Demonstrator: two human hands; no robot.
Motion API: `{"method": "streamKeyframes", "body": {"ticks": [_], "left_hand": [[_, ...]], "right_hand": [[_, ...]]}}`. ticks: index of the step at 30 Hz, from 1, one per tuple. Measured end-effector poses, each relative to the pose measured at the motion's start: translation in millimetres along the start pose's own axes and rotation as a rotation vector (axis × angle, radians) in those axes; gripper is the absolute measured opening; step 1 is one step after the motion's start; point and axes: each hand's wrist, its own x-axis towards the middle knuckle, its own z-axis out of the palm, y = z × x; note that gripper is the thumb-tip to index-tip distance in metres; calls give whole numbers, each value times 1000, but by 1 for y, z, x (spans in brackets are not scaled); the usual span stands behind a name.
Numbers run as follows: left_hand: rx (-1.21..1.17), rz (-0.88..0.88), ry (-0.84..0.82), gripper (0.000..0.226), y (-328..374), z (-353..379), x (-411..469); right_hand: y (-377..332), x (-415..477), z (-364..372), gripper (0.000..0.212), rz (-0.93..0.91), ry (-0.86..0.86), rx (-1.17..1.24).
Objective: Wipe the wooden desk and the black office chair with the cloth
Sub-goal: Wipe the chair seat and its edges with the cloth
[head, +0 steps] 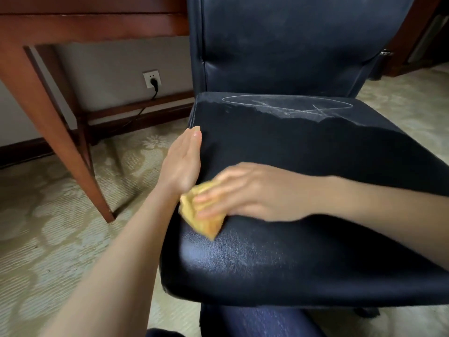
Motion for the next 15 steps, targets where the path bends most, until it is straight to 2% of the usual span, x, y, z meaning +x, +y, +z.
{"method": "streamKeyframes", "body": {"ticks": [2, 4, 7, 11, 15], "left_hand": [[-39, -26, 3, 62, -2, 1, 4], [-104, -3, 26, 69, -2, 2, 4], [-115, 23, 47, 70, -4, 2, 2], [9, -26, 47, 69, -4, 4, 1], [176, -95, -19, 73, -13, 5, 3]], "right_hand": [[14, 3, -11, 34, 140, -28, 153], [28, 4, -17, 36, 246, -26, 184], [38, 3, -19, 38, 286, -53, 155], [70, 2, -21, 38, 435, 36, 82], [108, 20, -26, 38, 628, 33, 11]]}}
